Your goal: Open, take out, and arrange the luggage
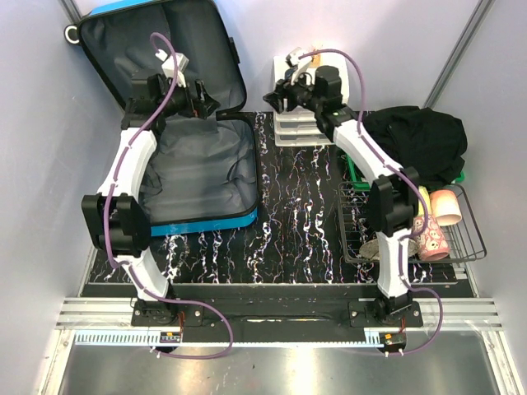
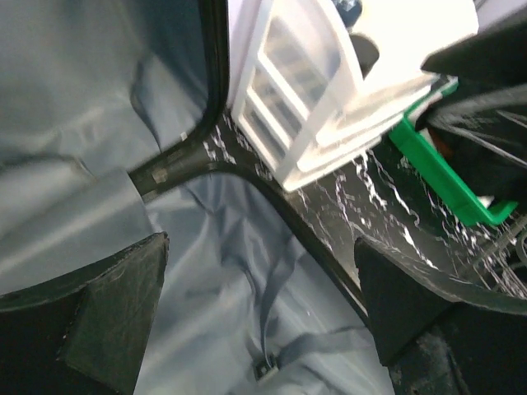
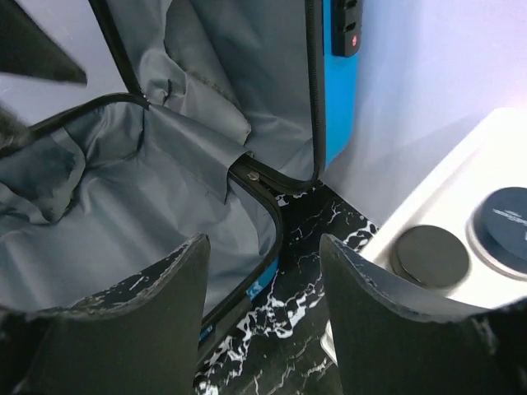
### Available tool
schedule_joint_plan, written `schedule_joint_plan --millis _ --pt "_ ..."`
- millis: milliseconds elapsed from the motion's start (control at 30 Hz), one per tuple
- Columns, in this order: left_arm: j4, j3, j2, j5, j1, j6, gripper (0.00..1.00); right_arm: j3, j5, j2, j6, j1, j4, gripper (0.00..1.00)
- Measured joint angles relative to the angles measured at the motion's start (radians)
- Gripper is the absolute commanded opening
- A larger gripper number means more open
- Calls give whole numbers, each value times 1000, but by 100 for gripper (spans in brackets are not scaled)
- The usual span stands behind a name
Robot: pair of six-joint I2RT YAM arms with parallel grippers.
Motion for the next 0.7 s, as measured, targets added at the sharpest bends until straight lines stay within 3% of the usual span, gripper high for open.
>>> schedule_joint_plan --millis 267,500,700 --pt "-68 -171 -16 12 4 -8 99 155 78 231 -3 55 0 71" --pt "-82 -177 -42 11 23 -8 99 219 263 351 -27 108 37 81" --pt "-97 -169 -45 11 25 -7 99 290 411 420 -59 133 81 83"
